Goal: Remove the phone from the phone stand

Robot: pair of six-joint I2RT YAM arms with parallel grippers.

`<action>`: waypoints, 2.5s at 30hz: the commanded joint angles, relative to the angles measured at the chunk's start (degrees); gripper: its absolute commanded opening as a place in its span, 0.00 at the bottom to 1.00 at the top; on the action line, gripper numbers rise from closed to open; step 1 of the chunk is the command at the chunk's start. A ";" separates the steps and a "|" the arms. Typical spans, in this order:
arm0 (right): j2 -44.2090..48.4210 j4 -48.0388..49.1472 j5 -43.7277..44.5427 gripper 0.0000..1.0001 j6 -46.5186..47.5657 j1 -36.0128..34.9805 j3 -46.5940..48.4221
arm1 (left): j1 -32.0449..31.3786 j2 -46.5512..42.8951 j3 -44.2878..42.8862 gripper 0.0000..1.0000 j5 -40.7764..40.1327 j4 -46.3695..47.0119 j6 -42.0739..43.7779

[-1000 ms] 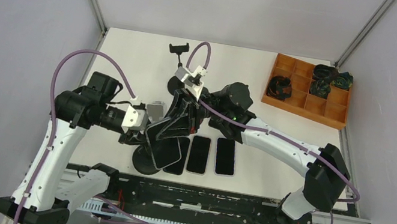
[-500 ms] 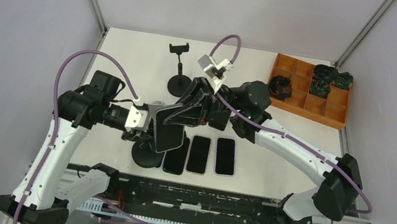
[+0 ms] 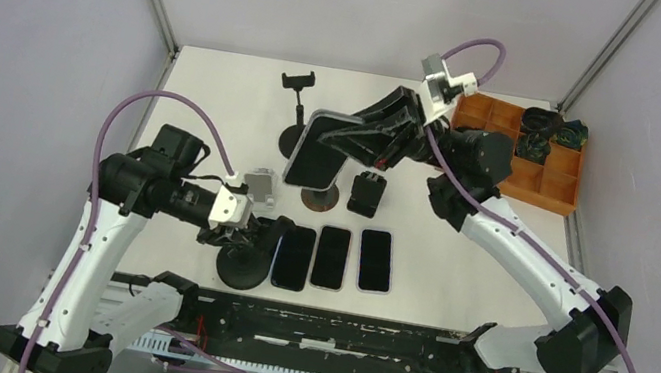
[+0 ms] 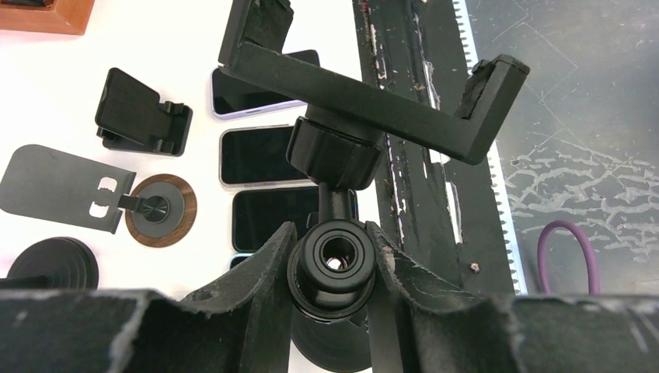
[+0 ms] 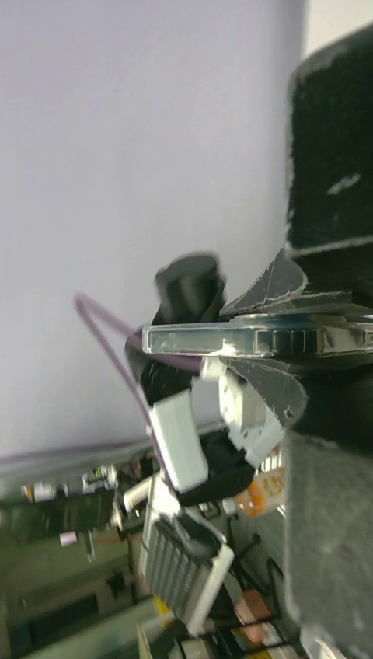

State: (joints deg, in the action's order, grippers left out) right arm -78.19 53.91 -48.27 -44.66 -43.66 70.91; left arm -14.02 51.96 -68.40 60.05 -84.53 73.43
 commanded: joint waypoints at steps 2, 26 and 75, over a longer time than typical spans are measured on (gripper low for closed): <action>4.60 -19.37 2.25 0.00 2.24 10.31 1.64 | -0.30 -0.81 -3.99 0.02 3.35 0.54 2.20; 9.19 -75.05 22.19 0.00 33.10 25.86 -31.79 | -0.30 -0.39 -7.22 0.02 5.02 0.52 1.33; 10.05 -33.09 -3.41 0.98 19.02 -4.57 -8.41 | -0.30 -0.33 -7.80 0.02 8.77 0.61 -1.53</action>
State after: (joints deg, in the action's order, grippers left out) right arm -65.10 17.63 -48.07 -28.47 -44.80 57.32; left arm -14.02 52.80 -74.74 63.81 -85.41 73.30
